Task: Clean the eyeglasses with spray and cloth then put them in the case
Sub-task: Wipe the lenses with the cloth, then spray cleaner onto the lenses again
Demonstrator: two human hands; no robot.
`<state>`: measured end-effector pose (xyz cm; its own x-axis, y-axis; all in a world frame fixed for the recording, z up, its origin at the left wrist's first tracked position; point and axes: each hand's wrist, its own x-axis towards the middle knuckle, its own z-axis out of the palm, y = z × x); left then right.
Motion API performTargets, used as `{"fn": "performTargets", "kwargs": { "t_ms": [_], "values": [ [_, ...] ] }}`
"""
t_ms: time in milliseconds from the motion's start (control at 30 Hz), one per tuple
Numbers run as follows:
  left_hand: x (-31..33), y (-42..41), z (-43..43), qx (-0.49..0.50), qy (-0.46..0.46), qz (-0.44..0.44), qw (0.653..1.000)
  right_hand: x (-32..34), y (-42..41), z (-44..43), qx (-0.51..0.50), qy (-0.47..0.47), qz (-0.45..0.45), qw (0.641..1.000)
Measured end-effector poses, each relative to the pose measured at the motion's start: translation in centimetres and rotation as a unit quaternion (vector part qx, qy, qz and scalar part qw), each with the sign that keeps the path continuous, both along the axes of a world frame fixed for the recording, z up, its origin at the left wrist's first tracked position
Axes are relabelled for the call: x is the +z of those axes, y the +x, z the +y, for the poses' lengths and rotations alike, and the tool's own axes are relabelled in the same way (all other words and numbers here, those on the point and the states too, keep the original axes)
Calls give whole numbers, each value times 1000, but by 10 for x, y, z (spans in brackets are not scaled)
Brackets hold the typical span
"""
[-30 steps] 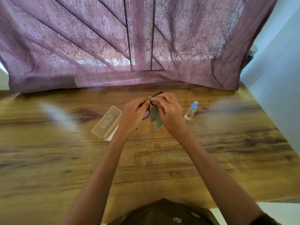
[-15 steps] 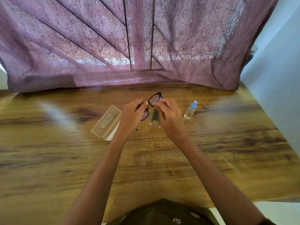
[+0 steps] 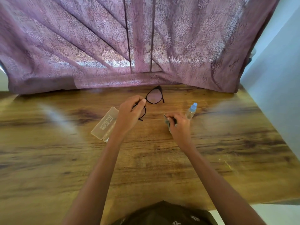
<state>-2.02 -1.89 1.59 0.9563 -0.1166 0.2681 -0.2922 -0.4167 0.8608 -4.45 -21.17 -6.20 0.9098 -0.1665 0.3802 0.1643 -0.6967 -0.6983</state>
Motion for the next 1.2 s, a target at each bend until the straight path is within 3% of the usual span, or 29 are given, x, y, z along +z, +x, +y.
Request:
{"fn": "performTargets", "kwargs": {
  "t_ms": [100,200,267,300,400,467,533,667,767,933,1200],
  "values": [
    [-3,-1,2,-5,6,-1,1000,-7,0,1,10,-6,74,997],
    [-6,-3,4,-14,-2,14,1000,-4,3,3,-3,-7,92,996],
    [-8,-4,6,-21,-1,25,999,9,6,5,2,136,125,983],
    [-9,-4,6,-23,-1,30,999,18,9,6,27,259,161,952],
    [-11,-3,7,-34,5,42,998,43,23,6,123,560,218,789],
    [-12,-3,7,-42,15,43,998,56,31,9,137,646,225,717],
    [-14,-2,8,-42,29,44,998,64,37,14,140,667,222,698],
    [-19,2,13,0,72,50,996,74,43,25,162,630,216,728],
    [-13,2,16,41,62,-7,997,76,43,35,163,539,214,798],
    [-4,5,19,67,216,-83,971,77,41,48,145,388,184,891],
    [0,9,0,119,264,-108,951,81,39,49,118,316,151,929]
  ]
}}
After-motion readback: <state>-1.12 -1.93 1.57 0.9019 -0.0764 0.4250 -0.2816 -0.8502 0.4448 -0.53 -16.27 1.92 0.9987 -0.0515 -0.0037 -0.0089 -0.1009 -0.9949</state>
